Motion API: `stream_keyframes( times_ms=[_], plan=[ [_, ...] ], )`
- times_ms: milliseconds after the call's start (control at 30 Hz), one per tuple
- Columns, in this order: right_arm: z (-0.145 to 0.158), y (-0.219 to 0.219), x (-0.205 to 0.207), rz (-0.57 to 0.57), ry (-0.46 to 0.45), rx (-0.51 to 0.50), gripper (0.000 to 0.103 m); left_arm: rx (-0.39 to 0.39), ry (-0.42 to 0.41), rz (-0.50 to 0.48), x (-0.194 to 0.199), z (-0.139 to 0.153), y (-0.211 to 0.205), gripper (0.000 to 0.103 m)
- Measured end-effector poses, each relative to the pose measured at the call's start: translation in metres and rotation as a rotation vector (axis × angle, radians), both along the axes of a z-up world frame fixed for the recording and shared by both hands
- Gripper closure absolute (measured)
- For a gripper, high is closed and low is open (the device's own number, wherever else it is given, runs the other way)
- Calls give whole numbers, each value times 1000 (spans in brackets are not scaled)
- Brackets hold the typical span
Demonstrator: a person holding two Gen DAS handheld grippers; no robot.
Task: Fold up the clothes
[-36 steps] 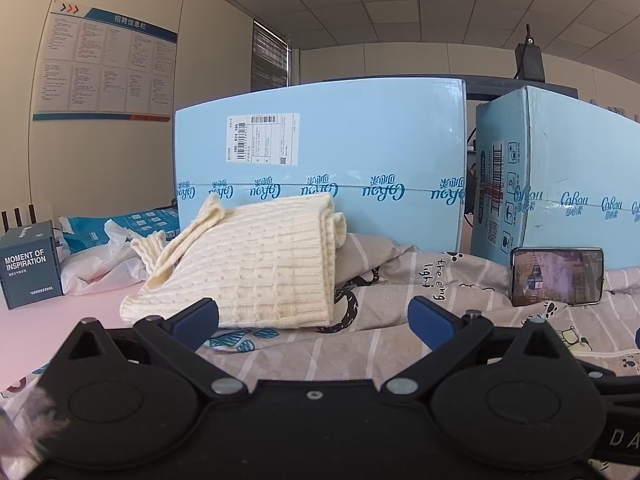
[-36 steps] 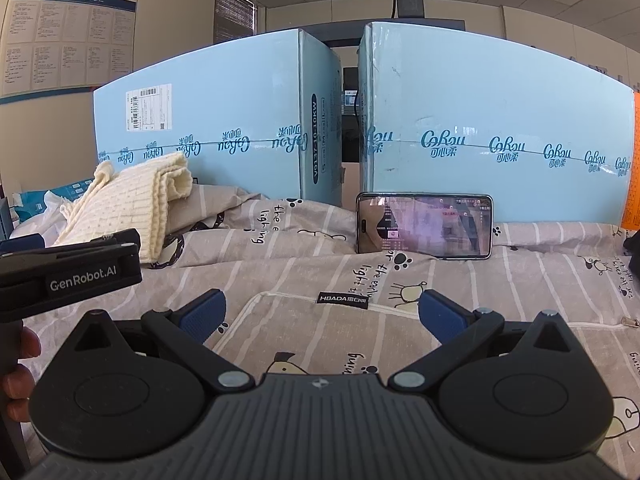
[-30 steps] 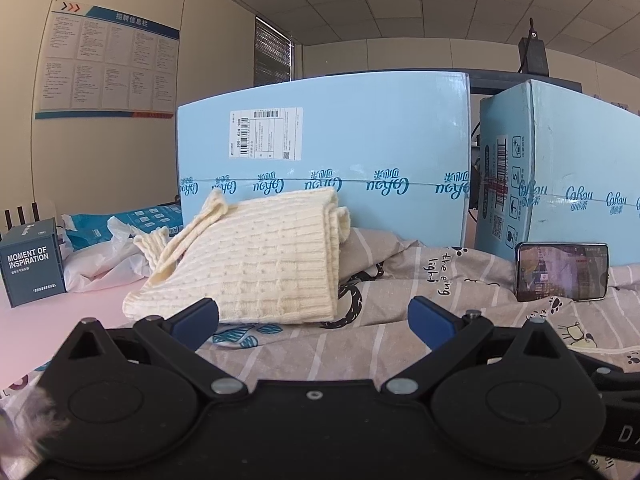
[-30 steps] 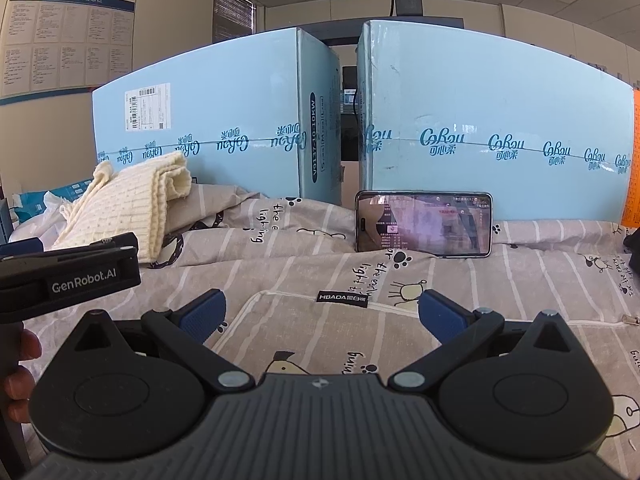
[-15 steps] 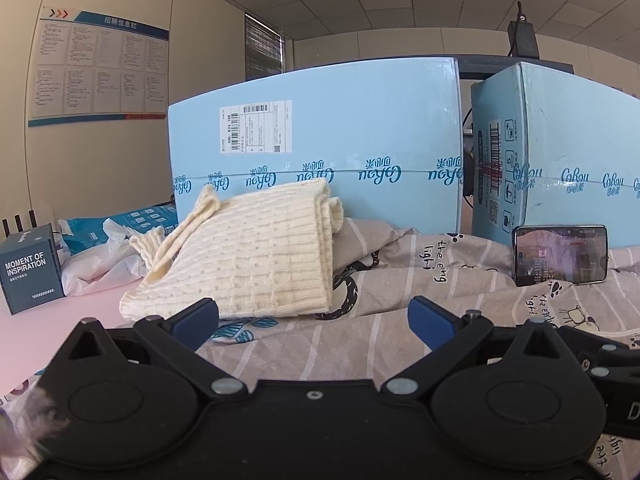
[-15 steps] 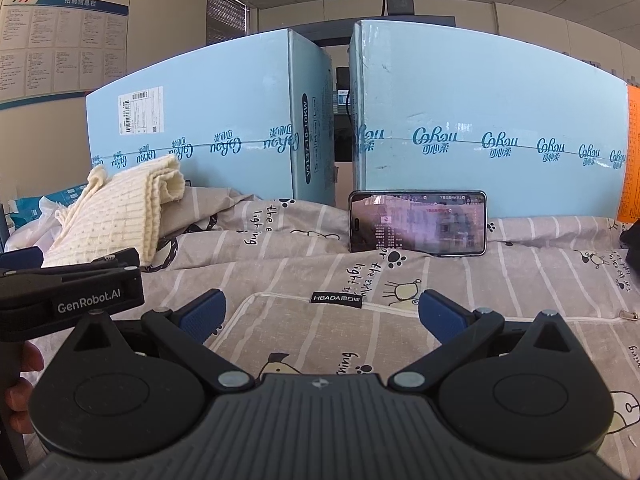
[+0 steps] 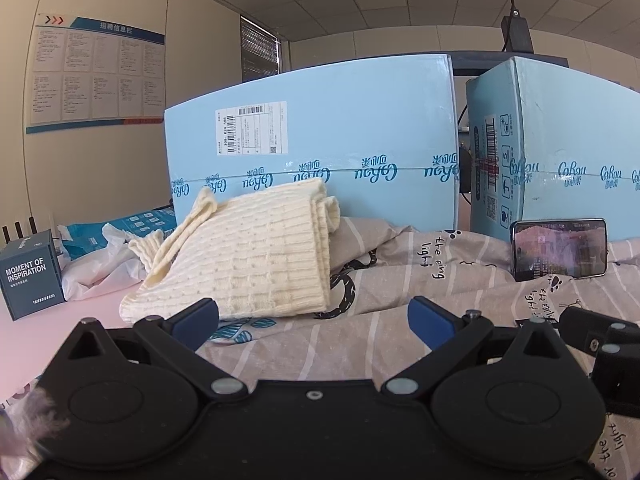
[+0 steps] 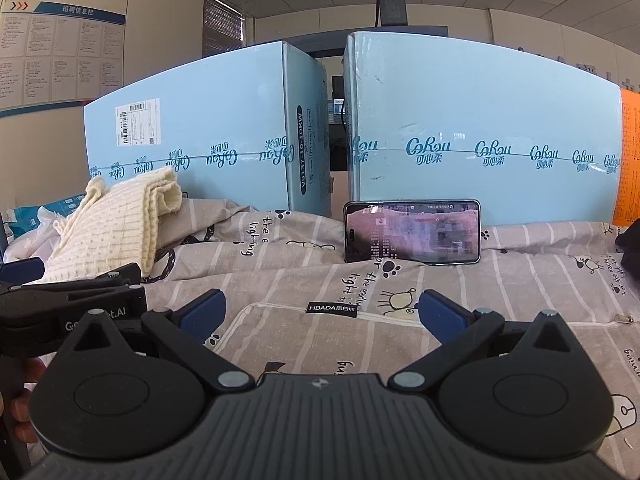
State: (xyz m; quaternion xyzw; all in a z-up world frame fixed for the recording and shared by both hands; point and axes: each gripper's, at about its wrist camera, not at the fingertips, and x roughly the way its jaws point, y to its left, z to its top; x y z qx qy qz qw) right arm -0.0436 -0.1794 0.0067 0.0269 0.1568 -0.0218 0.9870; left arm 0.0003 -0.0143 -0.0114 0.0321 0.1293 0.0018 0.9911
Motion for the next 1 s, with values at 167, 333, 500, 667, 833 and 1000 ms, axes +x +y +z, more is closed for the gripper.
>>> stream_keyframes(
  times_ms=[167,333,500,667,833,1000],
  plan=[
    [1,0,0,1,-4,0,0,3,1,0,0,0,-1,0],
    [1,0,-1,0,-7,1,0,8,3,-1,0,-1,-1,0],
    [0,0,-1,0,-6,1,0,11,4,-2,1,-1,-1,0],
    [1,-1,0,2,-6,2,0,12,4,-2,1,-1,-1,0],
    [0,0,-1,1,-4,1,0,12,4,-2,1,-1,-2,0],
    [0,-1,0,2,-3,1,0,12,3,-3,0,-1,-1,0]
  ],
)
